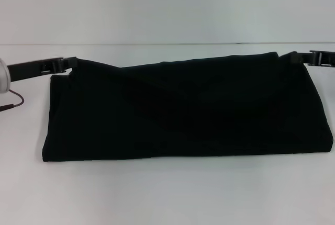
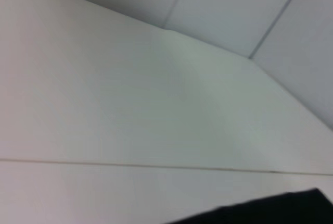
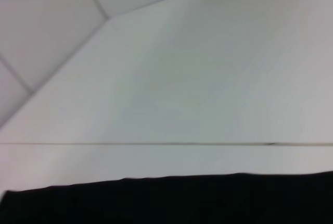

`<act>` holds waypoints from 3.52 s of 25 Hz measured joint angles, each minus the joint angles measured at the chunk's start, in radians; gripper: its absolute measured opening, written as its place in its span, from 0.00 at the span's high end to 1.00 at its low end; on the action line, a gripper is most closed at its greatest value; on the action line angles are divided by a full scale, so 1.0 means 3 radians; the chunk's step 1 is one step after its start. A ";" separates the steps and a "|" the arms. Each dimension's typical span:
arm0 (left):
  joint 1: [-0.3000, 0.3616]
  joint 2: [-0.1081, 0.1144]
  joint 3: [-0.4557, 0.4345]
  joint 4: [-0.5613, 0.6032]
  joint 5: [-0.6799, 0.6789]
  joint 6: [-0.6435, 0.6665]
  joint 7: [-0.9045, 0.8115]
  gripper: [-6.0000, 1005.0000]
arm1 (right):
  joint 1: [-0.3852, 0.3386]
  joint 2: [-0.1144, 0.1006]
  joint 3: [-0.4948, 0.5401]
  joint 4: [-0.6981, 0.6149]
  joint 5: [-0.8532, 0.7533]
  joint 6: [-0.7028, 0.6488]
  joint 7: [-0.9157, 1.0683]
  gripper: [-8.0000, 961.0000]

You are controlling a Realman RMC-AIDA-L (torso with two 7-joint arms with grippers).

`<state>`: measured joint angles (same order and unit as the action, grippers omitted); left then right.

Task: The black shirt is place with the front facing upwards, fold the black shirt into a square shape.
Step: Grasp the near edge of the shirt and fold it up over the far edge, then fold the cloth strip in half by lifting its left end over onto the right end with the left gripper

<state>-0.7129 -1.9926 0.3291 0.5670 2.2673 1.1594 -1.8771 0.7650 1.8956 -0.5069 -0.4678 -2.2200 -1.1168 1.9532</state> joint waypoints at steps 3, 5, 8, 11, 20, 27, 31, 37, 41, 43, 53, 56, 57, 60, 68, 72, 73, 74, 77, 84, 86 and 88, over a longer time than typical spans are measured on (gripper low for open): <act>-0.0045 -0.0008 0.0070 -0.0016 -0.0012 -0.0211 -0.0007 0.89 | 0.0050 0.0019 -0.0059 0.0013 0.0002 0.0186 0.0041 0.97; -0.0068 -0.0013 0.0100 -0.0017 -0.0022 -0.0304 -0.0008 0.89 | 0.0063 0.0024 -0.0071 0.0018 0.0004 0.0290 0.0058 0.97; -0.0095 -0.0014 0.0114 0.0003 -0.0032 -0.0401 -0.0009 0.88 | 0.0072 0.0024 -0.0072 0.0020 0.0016 0.0383 0.0073 0.97; -0.0127 0.0002 0.0120 0.0019 -0.0033 -0.0496 -0.0009 0.88 | 0.0097 0.0000 -0.0067 0.0021 0.0027 0.0449 0.0079 0.97; -0.0214 -0.0019 0.0158 -0.0003 -0.0020 -0.0875 0.0010 0.87 | 0.0261 0.0014 -0.0091 0.0087 0.0010 0.0730 0.0071 0.97; -0.0249 -0.0079 0.0380 -0.0052 -0.0035 -0.1179 0.0010 0.87 | 0.0347 0.0062 -0.0282 0.0239 0.0010 0.1081 0.0056 0.97; -0.0278 -0.0083 0.0401 -0.0092 -0.0035 -0.1255 0.0012 0.86 | 0.0357 0.0076 -0.0329 0.0264 0.0016 0.1152 0.0055 0.97; -0.0292 -0.0125 0.0426 -0.0094 -0.0036 -0.1355 -0.0004 0.86 | 0.0369 0.0105 -0.0330 0.0265 0.0028 0.1270 0.0070 0.93; -0.0292 -0.0166 0.0413 -0.0093 -0.0062 -0.1478 -0.0005 0.86 | 0.0377 0.0144 -0.0339 0.0204 0.0016 0.1292 0.0038 0.90; -0.0293 -0.0189 0.0408 -0.0093 -0.0104 -0.1567 -0.0007 0.85 | 0.0381 0.0159 -0.0365 0.0179 0.0013 0.1362 0.0035 0.89; -0.0235 -0.0219 0.0407 -0.0061 -0.0386 -0.1737 -0.0095 0.59 | 0.0347 0.0090 -0.0456 0.0109 0.0009 0.1331 0.0123 0.51; -0.0176 -0.0174 0.0405 -0.0024 -0.0412 -0.1387 -0.0099 0.46 | 0.0270 0.0027 -0.0456 0.0009 0.0006 0.1000 0.0306 0.42; -0.0137 -0.0159 0.0408 0.0011 -0.0418 -0.1196 -0.0099 0.42 | 0.0230 0.0003 -0.0459 -0.0042 0.0005 0.0867 0.0385 0.38; -0.0032 -0.0149 0.0428 0.0169 -0.0419 -0.0634 -0.0079 0.32 | 0.0083 -0.0048 -0.0464 -0.0250 0.0000 0.0413 0.0629 0.29; 0.0210 -0.0168 0.0569 0.0414 -0.0395 0.0168 0.0007 0.25 | -0.0117 -0.0122 -0.0466 -0.0419 -0.0019 -0.0411 0.0856 0.21; 0.0309 -0.0174 0.0600 0.0417 -0.0415 0.0450 0.0257 0.25 | -0.0090 -0.0025 -0.0466 -0.0405 -0.0022 -0.0412 0.0772 0.23; 0.0324 -0.0176 0.0596 0.0414 -0.0416 0.0542 0.0330 0.25 | -0.0073 -0.0005 -0.0467 -0.0393 -0.0023 -0.0403 0.0729 0.24; 0.0340 -0.0177 0.0592 0.0405 -0.0418 0.0627 0.0412 0.25 | -0.0049 0.0028 -0.0467 -0.0377 -0.0023 -0.0391 0.0666 0.24; 0.0370 -0.0188 0.0595 0.0359 -0.0421 0.0790 0.0666 0.25 | 0.0047 0.0151 -0.0481 -0.0315 -0.0027 -0.0283 0.0430 0.30; 0.0340 -0.0251 0.0621 0.0201 -0.0402 0.0651 0.0935 0.25 | 0.0241 0.0414 -0.0699 -0.0193 -0.0035 0.0113 -0.0102 0.45; 0.0327 -0.0258 0.0637 0.0173 -0.0395 0.0560 0.0938 0.25 | 0.0265 0.0447 -0.0743 -0.0181 -0.0045 0.0134 -0.0133 0.60; 0.0326 -0.0262 0.0645 0.0165 -0.0403 0.0533 0.0930 0.25 | 0.0261 0.0446 -0.0760 -0.0183 -0.0043 0.0130 -0.0107 0.73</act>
<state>-0.6151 -2.0712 0.5226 0.6164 2.1462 1.3193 -1.5982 0.8432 2.0295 -0.7348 -0.5228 -2.2328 -1.0779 1.9210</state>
